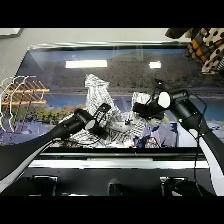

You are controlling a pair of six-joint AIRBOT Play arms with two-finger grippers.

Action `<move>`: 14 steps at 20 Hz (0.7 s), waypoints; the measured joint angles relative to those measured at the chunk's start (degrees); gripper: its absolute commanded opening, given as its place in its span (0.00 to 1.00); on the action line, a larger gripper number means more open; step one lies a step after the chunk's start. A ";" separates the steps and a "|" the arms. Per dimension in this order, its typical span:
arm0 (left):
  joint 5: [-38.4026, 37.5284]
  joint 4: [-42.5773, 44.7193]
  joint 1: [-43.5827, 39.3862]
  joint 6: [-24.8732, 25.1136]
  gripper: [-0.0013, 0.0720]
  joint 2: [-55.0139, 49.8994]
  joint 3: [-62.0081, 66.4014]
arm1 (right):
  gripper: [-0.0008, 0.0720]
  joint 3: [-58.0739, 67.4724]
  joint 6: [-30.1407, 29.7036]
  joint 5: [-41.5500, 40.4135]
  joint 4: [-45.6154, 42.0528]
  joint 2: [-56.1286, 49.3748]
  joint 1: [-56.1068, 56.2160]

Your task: Fold the clothes and pants, and hang the long-sleeved shirts on hangers.

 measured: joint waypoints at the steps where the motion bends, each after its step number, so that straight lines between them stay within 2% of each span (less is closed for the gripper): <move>1: -0.11 -0.11 0.31 -0.66 0.06 0.09 1.84 | 0.07 0.74 0.22 1.53 -0.04 0.02 0.00; 5: -3.48 2.64 2.56 -4.68 0.06 0.68 15.04 | 0.06 8.70 0.68 8.76 -3.48 0.09 -0.07; 9: -9.92 4.79 5.03 -9.22 0.06 1.18 31.65 | 0.06 22.86 0.68 14.75 -8.35 0.11 -0.07; 14: -13.90 7.39 5.92 -16.13 0.06 3.48 48.59 | 0.06 39.41 -1.16 14.71 -11.26 0.13 -0.07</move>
